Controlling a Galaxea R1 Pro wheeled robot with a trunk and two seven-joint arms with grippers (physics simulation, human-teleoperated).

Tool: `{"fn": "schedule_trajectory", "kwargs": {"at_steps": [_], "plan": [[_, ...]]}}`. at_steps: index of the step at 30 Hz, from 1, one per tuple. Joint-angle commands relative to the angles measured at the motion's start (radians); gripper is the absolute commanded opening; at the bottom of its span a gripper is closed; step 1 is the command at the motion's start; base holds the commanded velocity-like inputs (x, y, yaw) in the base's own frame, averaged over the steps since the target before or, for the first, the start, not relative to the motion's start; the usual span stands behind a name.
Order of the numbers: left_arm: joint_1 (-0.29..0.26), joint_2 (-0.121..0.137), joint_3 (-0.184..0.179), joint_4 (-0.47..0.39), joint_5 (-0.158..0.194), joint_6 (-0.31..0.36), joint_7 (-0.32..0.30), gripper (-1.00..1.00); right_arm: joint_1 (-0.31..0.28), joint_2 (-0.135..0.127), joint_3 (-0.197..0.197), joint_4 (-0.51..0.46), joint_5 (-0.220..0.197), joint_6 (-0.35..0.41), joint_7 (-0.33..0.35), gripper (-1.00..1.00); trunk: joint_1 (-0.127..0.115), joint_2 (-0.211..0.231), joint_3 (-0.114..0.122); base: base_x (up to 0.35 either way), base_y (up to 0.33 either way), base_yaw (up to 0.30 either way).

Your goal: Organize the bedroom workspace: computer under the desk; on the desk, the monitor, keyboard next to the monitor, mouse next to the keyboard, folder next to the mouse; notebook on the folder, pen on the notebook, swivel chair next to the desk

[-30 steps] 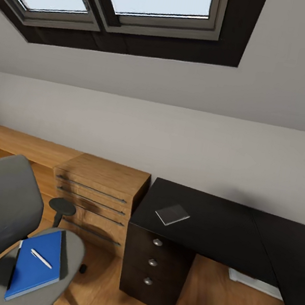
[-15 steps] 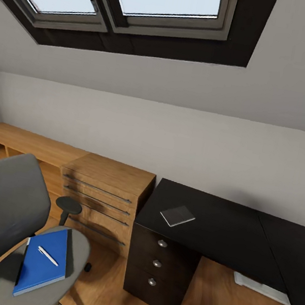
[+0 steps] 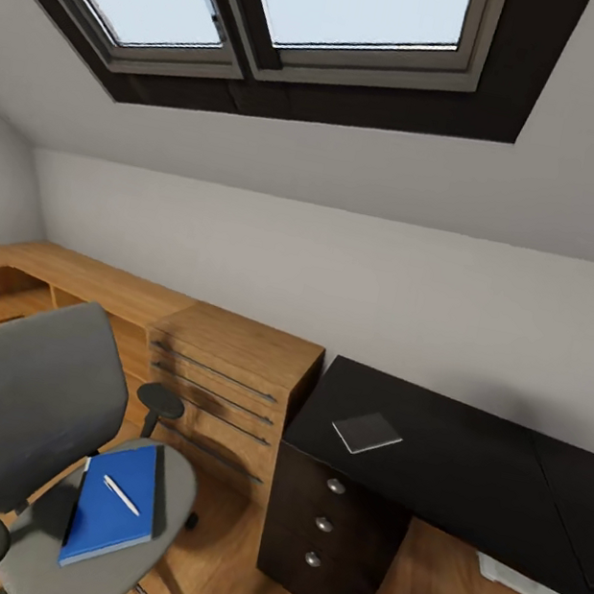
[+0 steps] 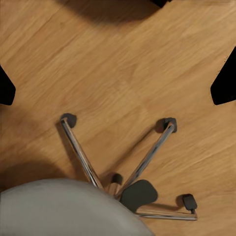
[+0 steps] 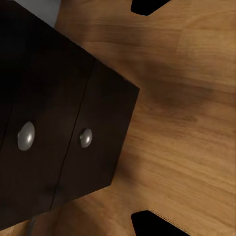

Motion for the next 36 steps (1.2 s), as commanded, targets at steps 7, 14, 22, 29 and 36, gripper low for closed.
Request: {"fn": "schedule_trajectory", "kwargs": {"at_steps": [7,14,22,29,36], "plan": [[-0.001,0.000,-0.007,0.001,0.009,0.001,-0.004,1.00,0.000,-0.003,0.007,0.001,-0.003,-0.005,-0.005,1.00,-0.027,0.048,0.021,0.000,0.000,0.092],[-0.001,-0.001,-0.054,0.001,-0.002,0.001,-0.002,1.00,0.000,-0.012,0.007,0.011,0.000,-0.030,-0.004,1.00,-0.054,0.097,0.042,0.000,0.000,0.009],[-0.001,-0.001,-0.061,0.001,-0.003,0.001,-0.003,1.00,0.000,-0.010,0.008,0.012,-0.002,-0.033,-0.004,1.00,-0.084,0.153,0.067,0.000,0.000,0.000],[-0.001,0.001,-0.061,0.002,-0.003,0.002,-0.003,1.00,0.000,-0.010,0.009,0.012,-0.003,-0.033,-0.004,1.00,-0.100,0.181,0.080,0.000,0.000,0.000],[-0.001,0.003,-0.059,0.003,-0.002,0.003,-0.002,1.00,0.000,-0.007,0.008,0.011,-0.006,-0.033,-0.004,1.00,-0.100,0.181,0.080,0.000,0.000,0.054]]}}
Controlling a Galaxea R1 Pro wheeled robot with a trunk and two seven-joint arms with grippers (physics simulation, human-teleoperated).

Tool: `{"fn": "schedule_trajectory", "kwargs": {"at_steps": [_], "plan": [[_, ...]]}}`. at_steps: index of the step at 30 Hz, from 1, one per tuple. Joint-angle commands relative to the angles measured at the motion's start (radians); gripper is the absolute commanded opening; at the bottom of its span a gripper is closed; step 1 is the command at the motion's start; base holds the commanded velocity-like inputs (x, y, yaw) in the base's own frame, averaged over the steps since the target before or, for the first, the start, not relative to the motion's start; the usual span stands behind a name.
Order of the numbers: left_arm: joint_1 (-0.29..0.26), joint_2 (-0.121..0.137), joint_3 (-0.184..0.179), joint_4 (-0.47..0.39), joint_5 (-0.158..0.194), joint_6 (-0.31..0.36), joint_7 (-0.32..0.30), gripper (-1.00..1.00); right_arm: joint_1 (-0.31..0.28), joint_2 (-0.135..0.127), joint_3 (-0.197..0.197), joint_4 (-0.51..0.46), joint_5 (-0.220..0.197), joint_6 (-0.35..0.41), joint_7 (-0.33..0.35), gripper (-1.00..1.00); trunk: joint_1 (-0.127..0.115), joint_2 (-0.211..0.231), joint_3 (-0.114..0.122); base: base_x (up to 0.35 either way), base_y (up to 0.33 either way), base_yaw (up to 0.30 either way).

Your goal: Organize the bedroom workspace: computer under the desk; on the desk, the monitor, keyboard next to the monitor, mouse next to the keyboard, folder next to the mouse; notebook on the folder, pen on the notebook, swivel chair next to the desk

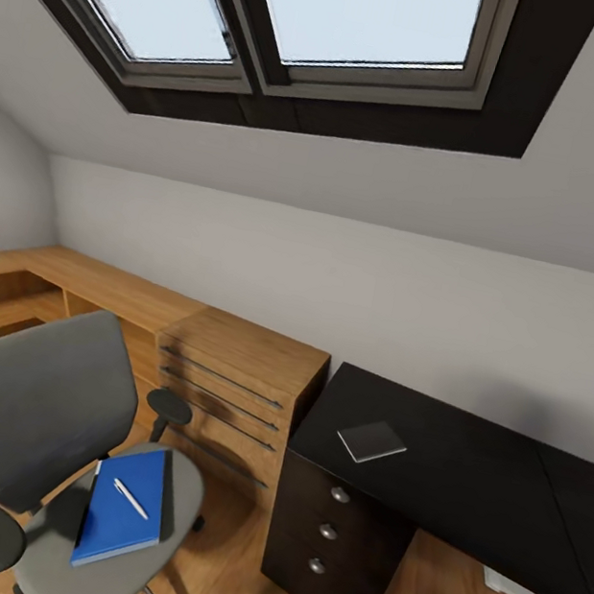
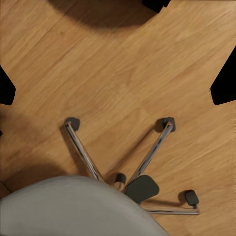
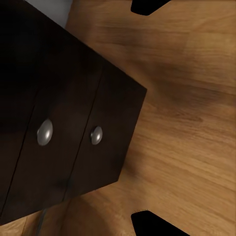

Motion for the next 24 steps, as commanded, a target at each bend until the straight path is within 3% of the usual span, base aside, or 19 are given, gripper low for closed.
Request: {"fn": "schedule_trajectory", "kwargs": {"at_steps": [1,20,23,24], "plan": [[-0.001,0.000,0.000,0.001,0.007,-0.002,-0.003,1.00,-0.001,0.001,0.009,0.000,-0.005,-0.002,-0.005,1.00,0.000,-0.001,-0.001,0.000,0.000,0.176],[-0.001,0.002,0.001,0.002,0.007,-0.003,-0.004,1.00,-0.001,0.003,0.012,0.001,0.001,-0.003,-0.003,1.00,0.000,-0.001,-0.003,0.000,0.000,0.246],[-0.001,0.016,0.003,0.002,0.008,-0.005,-0.004,1.00,-0.001,0.003,0.014,-0.001,0.003,-0.003,-0.002,1.00,0.000,-0.001,-0.004,0.000,0.000,0.257],[-0.001,0.031,0.004,0.002,0.010,-0.006,-0.003,1.00,-0.001,0.003,0.016,-0.001,0.003,-0.002,-0.002,1.00,0.000,-0.001,-0.005,0.000,0.000,0.257]]}}
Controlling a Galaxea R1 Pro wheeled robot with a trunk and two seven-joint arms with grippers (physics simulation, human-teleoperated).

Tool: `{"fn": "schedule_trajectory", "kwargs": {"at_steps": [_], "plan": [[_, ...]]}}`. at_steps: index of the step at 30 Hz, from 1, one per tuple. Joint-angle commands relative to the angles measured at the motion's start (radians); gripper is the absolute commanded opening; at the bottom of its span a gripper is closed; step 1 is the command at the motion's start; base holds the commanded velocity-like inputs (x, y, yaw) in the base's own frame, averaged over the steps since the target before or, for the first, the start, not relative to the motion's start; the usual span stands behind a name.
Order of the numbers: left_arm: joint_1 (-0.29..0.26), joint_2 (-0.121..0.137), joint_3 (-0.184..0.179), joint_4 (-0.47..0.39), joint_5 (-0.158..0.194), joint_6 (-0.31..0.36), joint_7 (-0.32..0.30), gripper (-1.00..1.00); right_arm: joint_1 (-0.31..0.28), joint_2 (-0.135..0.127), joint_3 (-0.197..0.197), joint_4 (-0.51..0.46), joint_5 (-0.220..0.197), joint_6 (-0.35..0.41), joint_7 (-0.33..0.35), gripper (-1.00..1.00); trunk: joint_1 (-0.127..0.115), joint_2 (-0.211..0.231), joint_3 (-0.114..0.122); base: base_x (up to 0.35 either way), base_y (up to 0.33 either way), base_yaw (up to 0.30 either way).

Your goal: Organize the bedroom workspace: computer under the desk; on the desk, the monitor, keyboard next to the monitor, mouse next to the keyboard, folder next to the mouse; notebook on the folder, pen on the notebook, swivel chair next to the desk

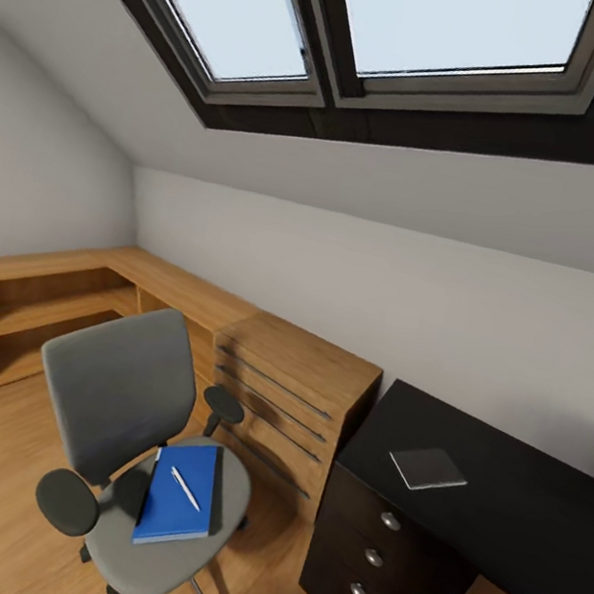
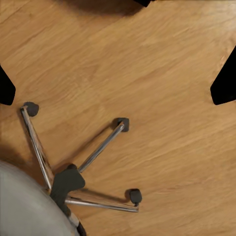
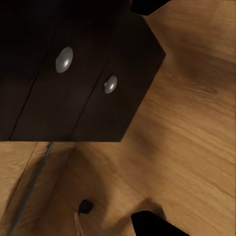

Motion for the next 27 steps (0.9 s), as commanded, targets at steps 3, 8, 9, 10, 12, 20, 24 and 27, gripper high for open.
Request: {"fn": "schedule_trajectory", "kwargs": {"at_steps": [3,8,9,10,12,20,24,27], "plan": [[-0.001,0.059,0.006,0.001,0.018,-0.003,-0.003,1.00,-0.001,0.001,0.011,-0.005,-0.005,0.000,-0.005,1.00,0.000,-0.001,-0.003,0.000,0.000,0.256],[-0.001,0.096,0.036,-0.202,0.087,0.030,-0.002,1.00,-0.001,0.010,0.012,-0.008,-0.006,0.000,-0.005,1.00,0.000,-0.001,-0.007,0.000,0.000,0.255],[-0.001,0.098,0.037,-0.275,0.089,0.071,0.000,1.00,-0.001,0.011,0.013,-0.009,-0.006,0.000,-0.005,1.00,0.000,-0.001,-0.008,0.000,0.000,0.254],[-0.001,0.099,0.037,-0.312,0.090,0.099,0.003,1.00,-0.001,0.011,0.013,-0.009,-0.006,0.000,-0.005,1.00,0.000,-0.001,-0.008,0.000,0.000,0.254],[0.000,0.115,0.063,-0.628,0.093,0.417,0.099,1.00,-0.001,0.013,0.013,-0.011,-0.005,0.000,-0.005,1.00,0.000,-0.001,-0.010,0.000,0.000,0.251],[0.069,0.114,0.250,-0.915,0.125,0.658,0.157,1.00,-0.002,0.020,0.011,-0.138,0.003,0.003,-0.011,1.00,0.000,-0.001,-0.014,0.000,0.000,0.113],[0.095,0.114,0.299,-0.882,0.130,0.655,0.089,1.00,-0.023,0.018,0.010,-0.228,0.004,0.098,-0.016,1.00,0.000,-0.001,-0.014,0.000,0.000,0.005],[0.102,0.114,0.371,-0.856,0.129,0.653,0.010,1.00,-0.194,0.020,0.008,-0.302,0.005,0.410,-0.013,1.00,0.000,-0.001,-0.014,0.000,0.000,0.001]]}}
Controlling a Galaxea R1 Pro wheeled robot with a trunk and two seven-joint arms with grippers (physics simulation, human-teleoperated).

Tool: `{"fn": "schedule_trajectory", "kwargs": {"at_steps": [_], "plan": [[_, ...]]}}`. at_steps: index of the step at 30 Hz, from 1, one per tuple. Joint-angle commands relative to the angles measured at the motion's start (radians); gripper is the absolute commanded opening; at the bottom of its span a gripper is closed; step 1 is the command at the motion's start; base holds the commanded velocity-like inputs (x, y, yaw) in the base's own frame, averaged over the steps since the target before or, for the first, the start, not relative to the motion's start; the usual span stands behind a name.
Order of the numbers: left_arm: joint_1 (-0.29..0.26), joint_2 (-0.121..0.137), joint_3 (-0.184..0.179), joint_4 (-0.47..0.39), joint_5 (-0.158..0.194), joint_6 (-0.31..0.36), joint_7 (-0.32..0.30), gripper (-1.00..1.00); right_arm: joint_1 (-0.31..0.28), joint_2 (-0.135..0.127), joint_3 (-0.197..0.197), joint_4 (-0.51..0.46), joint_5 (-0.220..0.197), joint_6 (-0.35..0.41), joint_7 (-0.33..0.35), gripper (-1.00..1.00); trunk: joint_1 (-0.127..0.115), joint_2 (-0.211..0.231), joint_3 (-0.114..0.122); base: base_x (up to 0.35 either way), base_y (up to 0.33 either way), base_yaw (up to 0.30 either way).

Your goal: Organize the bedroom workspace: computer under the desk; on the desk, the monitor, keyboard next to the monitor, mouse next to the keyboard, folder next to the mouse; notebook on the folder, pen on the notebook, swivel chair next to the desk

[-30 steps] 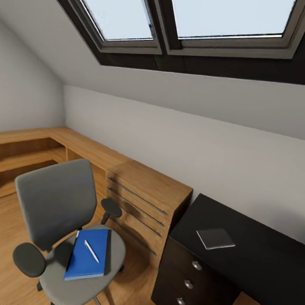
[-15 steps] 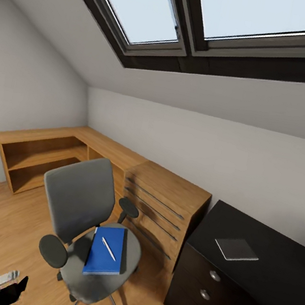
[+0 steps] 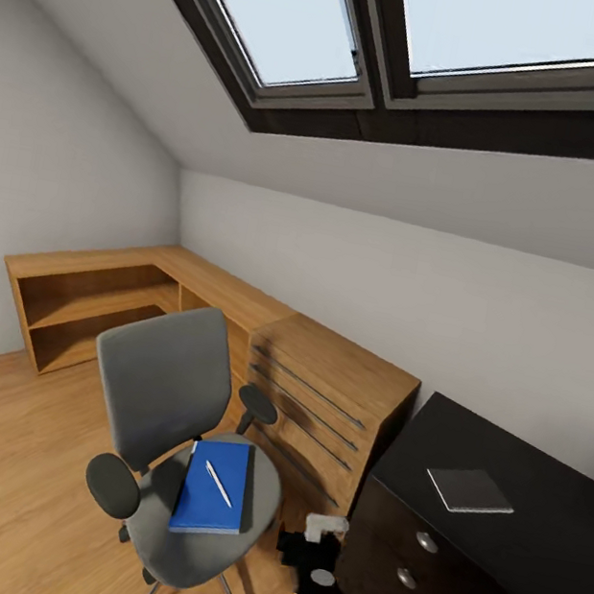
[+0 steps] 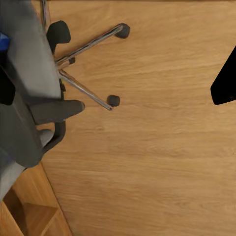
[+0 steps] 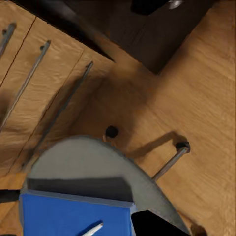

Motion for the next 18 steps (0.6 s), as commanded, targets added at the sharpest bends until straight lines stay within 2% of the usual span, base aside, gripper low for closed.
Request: {"fn": "schedule_trajectory", "kwargs": {"at_steps": [1,3,4,5,6,9,18], "plan": [[0.001,-0.001,0.007,0.001,0.008,0.006,-0.008,1.00,-0.058,0.001,0.008,-0.004,-0.008,0.030,-0.004,1.00,0.000,-0.001,-0.001,0.000,0.000,0.000],[0.001,-0.001,0.015,0.011,0.006,0.005,-0.017,1.00,-0.115,0.008,0.008,-0.009,-0.008,0.105,-0.003,1.00,0.000,-0.001,-0.001,0.000,0.000,0.000],[0.001,-0.001,0.020,0.022,0.004,-0.004,-0.023,1.00,-0.177,0.016,0.006,-0.014,-0.014,0.180,-0.005,1.00,0.000,-0.001,-0.001,0.000,0.000,0.000],[0.001,-0.001,0.022,0.028,0.004,-0.010,-0.025,1.00,-0.211,0.020,0.003,-0.028,-0.023,0.234,-0.005,1.00,0.000,-0.001,-0.001,0.000,0.000,0.000],[0.001,-0.002,0.022,0.031,0.004,-0.012,-0.025,1.00,-0.219,0.022,0.001,-0.035,-0.031,0.252,-0.004,1.00,0.000,-0.001,-0.001,0.000,0.000,0.000],[0.001,-0.001,0.020,0.055,0.003,-0.015,-0.025,1.00,-0.232,0.032,-0.006,-0.045,-0.062,0.276,0.001,1.00,0.000,-0.001,-0.001,0.000,0.000,0.000],[0.001,-0.002,0.018,0.065,0.001,-0.022,-0.027,1.00,-0.232,0.032,-0.008,-0.046,-0.067,0.276,0.000,1.00,0.000,-0.001,-0.002,0.000,0.000,0.029]]}}
